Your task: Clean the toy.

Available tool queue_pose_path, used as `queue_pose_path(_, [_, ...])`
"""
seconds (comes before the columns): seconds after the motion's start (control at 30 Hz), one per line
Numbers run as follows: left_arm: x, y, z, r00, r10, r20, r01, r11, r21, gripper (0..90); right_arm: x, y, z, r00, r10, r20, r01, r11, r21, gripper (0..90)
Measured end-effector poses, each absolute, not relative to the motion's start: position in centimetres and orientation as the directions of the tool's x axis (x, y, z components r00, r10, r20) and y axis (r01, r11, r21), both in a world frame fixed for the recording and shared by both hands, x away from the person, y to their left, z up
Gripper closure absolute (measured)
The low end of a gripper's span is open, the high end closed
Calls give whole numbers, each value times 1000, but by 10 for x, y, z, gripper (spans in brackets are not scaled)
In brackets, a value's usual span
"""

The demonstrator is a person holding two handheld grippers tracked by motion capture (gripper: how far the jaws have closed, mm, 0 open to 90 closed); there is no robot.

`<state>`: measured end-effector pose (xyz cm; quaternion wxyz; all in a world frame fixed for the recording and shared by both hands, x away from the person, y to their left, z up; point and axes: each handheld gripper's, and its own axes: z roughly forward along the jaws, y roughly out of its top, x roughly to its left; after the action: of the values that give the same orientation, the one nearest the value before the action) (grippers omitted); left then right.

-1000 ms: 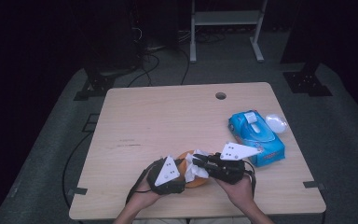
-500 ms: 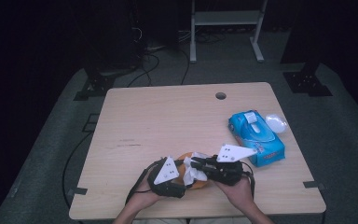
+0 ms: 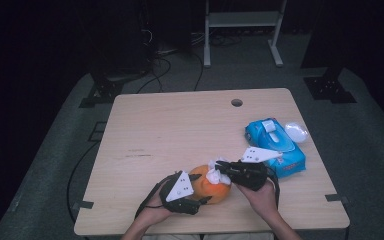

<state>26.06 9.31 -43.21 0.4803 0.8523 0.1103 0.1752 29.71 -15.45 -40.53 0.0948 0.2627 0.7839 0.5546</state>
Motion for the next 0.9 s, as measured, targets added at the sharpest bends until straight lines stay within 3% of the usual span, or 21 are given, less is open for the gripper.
queue_pose_path(0.1, [261, 95, -432, 912, 362, 193, 22, -514, 858, 311, 296, -149, -404, -850, 513, 116, 289, 272, 918, 808])
queue_pose_path(0.4, [271, 108, -432, 906, 408, 108, 100, -456, 884, 317, 320, -181, -423, -780, 581, 232, 416, 204, 886, 809])
queue_pose_path(0.7, [276, 118, -433, 897, 438, 58, 151, -427, 892, 317, 310, -175, -414, -813, 538, 224, 368, 177, 913, 808])
queue_pose_path(0.9, [279, 120, -434, 895, 445, 36, 167, -409, 897, 317, 321, -185, -426, -774, 572, 273, 431, 160, 888, 809])
